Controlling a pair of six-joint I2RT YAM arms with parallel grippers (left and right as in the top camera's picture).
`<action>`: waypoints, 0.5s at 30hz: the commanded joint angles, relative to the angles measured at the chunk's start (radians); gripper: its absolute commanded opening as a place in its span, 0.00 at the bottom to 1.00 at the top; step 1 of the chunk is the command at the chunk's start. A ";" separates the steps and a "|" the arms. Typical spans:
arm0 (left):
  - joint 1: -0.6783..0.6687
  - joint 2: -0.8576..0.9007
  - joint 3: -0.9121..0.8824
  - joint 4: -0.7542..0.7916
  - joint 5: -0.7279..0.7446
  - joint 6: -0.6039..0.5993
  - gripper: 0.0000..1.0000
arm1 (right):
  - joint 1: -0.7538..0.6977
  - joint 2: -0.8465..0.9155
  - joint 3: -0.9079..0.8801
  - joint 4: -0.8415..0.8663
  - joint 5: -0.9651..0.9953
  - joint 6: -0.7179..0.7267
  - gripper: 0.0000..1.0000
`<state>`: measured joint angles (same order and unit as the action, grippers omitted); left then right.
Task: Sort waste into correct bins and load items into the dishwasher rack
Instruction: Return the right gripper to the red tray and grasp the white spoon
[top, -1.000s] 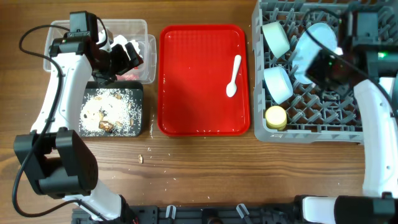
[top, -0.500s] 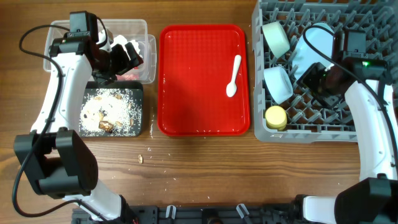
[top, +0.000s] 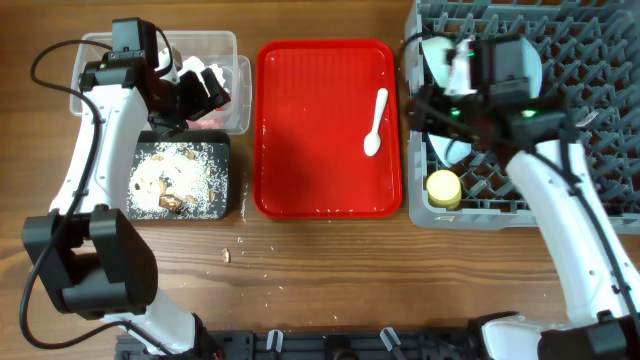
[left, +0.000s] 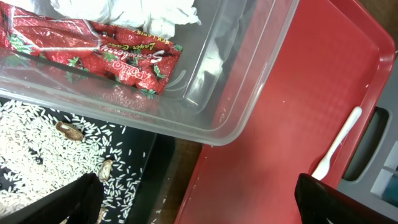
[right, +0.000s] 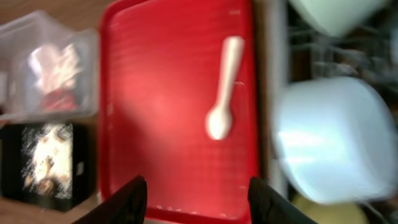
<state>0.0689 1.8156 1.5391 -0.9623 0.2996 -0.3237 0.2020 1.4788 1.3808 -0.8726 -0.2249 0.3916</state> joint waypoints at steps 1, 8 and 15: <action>0.005 -0.003 0.004 0.000 -0.006 0.002 1.00 | 0.151 0.019 0.054 0.075 0.105 0.056 0.54; 0.005 -0.004 0.004 0.000 -0.006 0.002 1.00 | 0.210 0.329 0.412 -0.141 0.166 0.035 0.55; 0.005 -0.003 0.004 0.000 -0.006 0.002 1.00 | 0.207 0.663 0.545 -0.313 0.097 0.135 0.56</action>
<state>0.0689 1.8156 1.5391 -0.9623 0.2996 -0.3237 0.4137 2.0121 1.9099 -1.1526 -0.0967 0.4713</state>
